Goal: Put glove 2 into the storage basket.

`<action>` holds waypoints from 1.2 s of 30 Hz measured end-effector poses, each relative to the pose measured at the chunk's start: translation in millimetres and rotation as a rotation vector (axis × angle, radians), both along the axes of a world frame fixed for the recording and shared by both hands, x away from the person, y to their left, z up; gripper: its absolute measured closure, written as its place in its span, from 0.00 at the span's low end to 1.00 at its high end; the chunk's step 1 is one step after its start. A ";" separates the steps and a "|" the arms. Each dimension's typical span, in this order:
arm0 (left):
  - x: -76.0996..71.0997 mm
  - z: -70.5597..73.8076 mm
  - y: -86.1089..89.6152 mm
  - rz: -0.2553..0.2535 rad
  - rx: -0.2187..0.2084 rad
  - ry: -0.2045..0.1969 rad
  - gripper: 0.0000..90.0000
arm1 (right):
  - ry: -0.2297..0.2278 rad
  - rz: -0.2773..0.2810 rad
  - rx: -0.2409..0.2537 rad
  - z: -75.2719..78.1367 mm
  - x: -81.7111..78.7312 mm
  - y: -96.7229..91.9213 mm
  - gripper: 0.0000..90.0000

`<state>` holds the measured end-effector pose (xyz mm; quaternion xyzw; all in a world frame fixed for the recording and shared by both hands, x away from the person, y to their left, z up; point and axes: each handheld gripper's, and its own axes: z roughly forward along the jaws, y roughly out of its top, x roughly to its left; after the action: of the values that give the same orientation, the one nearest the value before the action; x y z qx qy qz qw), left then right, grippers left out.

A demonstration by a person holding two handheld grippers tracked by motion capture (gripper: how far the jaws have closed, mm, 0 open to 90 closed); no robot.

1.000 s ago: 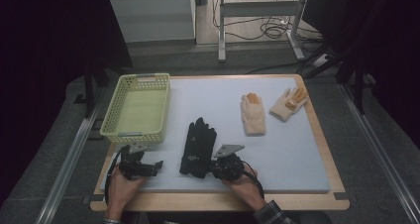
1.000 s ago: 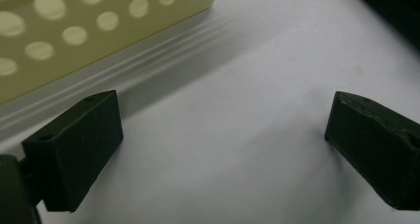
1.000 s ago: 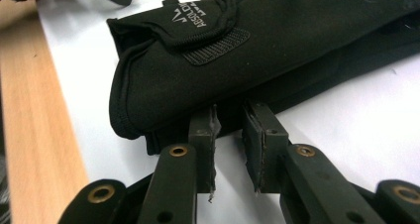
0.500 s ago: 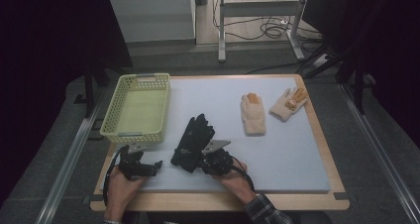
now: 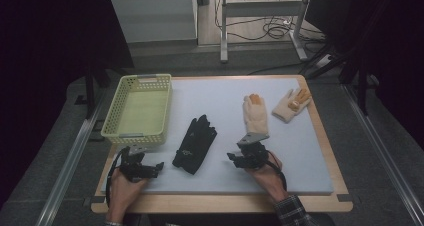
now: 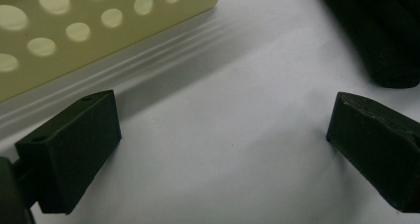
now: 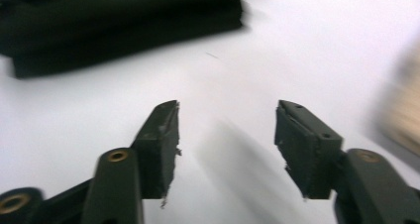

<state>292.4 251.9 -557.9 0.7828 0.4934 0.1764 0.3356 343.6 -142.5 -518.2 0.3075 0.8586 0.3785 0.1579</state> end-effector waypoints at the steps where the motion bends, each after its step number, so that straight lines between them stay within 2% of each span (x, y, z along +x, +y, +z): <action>1: 0.0 0.1 0.0 -0.001 0.000 0.001 0.00 | -0.002 -0.017 -0.005 -0.6 1.7 -7.0 0.43; 3: 0.2 0.4 -0.4 0.002 0.001 0.003 0.01 | -0.005 -0.058 -0.021 -1.8 5.7 -22.8 0.38; 9: -0.3 2.8 -2.9 0.002 0.007 0.019 0.00 | -0.011 -0.162 -0.040 -4.5 14.3 -58.8 0.31; 16: -3.2 11.2 -11.4 -0.050 -0.026 0.028 0.00 | -0.018 -0.243 -0.058 -9.0 21.3 -89.8 0.24; 17: -3.6 13.0 -13.0 -0.057 -0.033 0.029 0.00 | -0.014 -0.247 -0.064 -10.4 22.1 -91.8 0.23; 20: -4.1 17.4 -19.0 -0.073 -0.044 0.032 0.00 | 0.015 -0.254 -0.025 -13.3 26.0 -96.8 0.20; 28: -0.7 30.2 -40.1 -0.122 -0.063 0.045 0.00 | 0.011 -0.256 -0.026 -14.1 25.8 -96.6 0.19; 34: 12.5 45.6 -70.5 -0.173 -0.052 0.052 0.00 | 0.007 -0.257 -0.026 -14.4 25.6 -96.7 0.19; 36: 17.8 48.7 -78.9 -0.176 -0.043 0.059 0.00 | 0.007 -0.256 -0.026 -14.4 25.5 -96.7 0.19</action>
<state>310.3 173.0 -509.1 0.8206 0.4362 0.1123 0.3518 369.1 -239.2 -532.7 0.4140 0.8176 0.3430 0.2061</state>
